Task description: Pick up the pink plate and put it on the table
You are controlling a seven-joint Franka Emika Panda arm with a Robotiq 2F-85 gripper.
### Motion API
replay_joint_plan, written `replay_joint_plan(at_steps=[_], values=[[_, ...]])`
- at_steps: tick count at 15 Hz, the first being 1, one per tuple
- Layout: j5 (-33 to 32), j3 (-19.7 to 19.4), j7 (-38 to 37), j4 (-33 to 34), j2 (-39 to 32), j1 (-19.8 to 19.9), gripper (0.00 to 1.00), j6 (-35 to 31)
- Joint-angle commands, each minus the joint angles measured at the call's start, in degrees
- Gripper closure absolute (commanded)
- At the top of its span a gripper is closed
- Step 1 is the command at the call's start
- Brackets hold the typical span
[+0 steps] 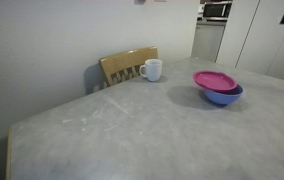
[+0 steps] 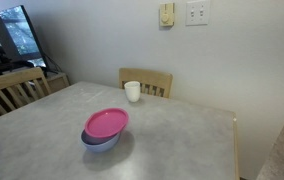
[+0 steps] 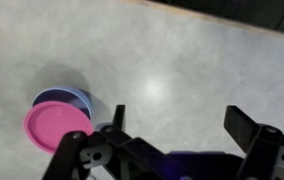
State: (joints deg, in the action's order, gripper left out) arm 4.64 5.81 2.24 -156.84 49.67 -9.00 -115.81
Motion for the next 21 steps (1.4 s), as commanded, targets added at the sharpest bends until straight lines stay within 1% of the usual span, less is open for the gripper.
replay_joint_plan(at_steps=[1, 2, 4, 7, 8, 11, 12, 13, 14, 16, 19, 20, 21], values=[[-0.90, 4.81, -5.11, 7.70, -13.47, 0.97, 0.00, -12.75], [-1.94, 6.09, -7.85, 9.67, -16.24, 2.43, 0.00, -15.90], [-3.50, 7.32, -12.87, 14.27, -22.65, 4.44, 0.00, -20.15], [-6.16, 8.64, -23.28, 21.89, -32.78, 8.08, 0.00, -22.82], [-7.00, 9.06, -27.35, 23.47, -35.14, 8.85, 0.00, -23.11], [-10.31, 9.60, -40.18, 26.10, -40.52, 9.45, 0.00, -23.72], [-10.37, 9.10, -43.78, 26.17, -42.19, 8.85, 0.00, -23.75], [-8.88, 9.16, -48.07, 26.61, -42.86, 7.14, 0.00, -24.35], [-9.57, 7.16, -42.32, 24.96, -40.35, 6.61, 0.00, -23.43], [-9.54, 7.44, -46.74, 25.65, -42.24, 5.78, 0.00, -23.95], [-9.50, 7.58, -47.93, 26.14, -42.46, 5.48, 0.00, -23.96], [-12.95, 7.73, -47.35, 26.71, -43.58, 5.80, 0.00, -23.89], [-14.51, 7.53, -46.67, 26.85, -44.26, 5.79, 0.00, -23.61]])
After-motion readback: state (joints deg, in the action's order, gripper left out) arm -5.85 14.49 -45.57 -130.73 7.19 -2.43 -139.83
